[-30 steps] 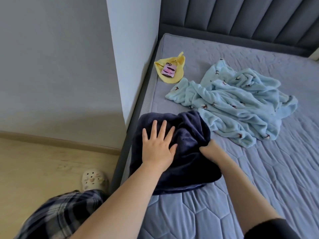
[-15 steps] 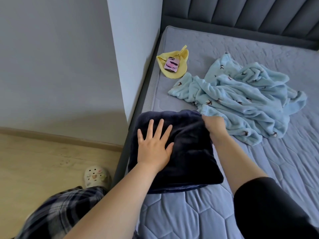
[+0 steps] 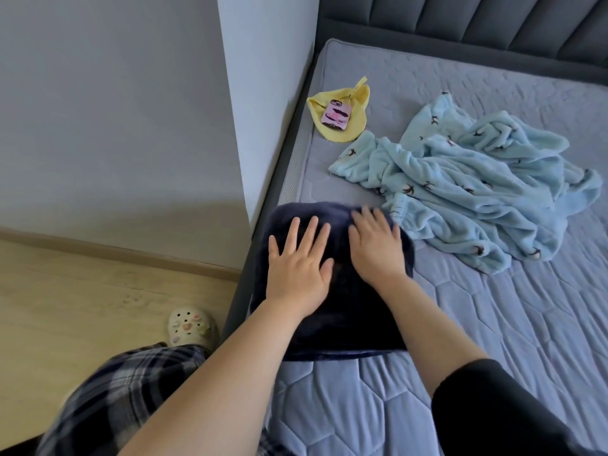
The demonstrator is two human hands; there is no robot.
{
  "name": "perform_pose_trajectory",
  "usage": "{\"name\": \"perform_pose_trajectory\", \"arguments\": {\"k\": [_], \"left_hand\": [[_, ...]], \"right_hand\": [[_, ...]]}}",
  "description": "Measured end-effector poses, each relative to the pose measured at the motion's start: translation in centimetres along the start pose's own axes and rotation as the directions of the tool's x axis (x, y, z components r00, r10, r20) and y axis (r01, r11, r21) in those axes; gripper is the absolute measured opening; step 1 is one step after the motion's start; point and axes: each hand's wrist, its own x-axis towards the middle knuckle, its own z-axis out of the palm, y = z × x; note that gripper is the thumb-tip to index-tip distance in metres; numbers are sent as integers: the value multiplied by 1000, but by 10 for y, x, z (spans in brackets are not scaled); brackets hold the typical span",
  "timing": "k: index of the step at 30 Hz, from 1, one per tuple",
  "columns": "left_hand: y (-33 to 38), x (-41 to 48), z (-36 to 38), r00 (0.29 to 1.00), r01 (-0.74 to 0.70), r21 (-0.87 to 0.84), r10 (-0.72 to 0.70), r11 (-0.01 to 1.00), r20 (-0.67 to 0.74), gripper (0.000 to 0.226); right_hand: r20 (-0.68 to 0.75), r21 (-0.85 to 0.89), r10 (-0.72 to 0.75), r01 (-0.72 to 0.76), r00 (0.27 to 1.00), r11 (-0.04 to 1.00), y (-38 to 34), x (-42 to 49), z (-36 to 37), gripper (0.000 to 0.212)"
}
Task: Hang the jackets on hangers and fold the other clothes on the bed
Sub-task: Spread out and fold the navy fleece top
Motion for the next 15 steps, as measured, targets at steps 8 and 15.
{"name": "perform_pose_trajectory", "arguments": {"k": [8, 15], "left_hand": [[1, -3, 5, 994, 106, 9, -106, 994, -15, 60], [2, 1, 8, 995, 96, -19, -96, 995, -12, 57]], "right_hand": [[-115, 3, 99, -99, 988, 995, 23, -19, 10, 54], [174, 78, 63, -77, 983, 994, 24, -38, 24, 49]]}}
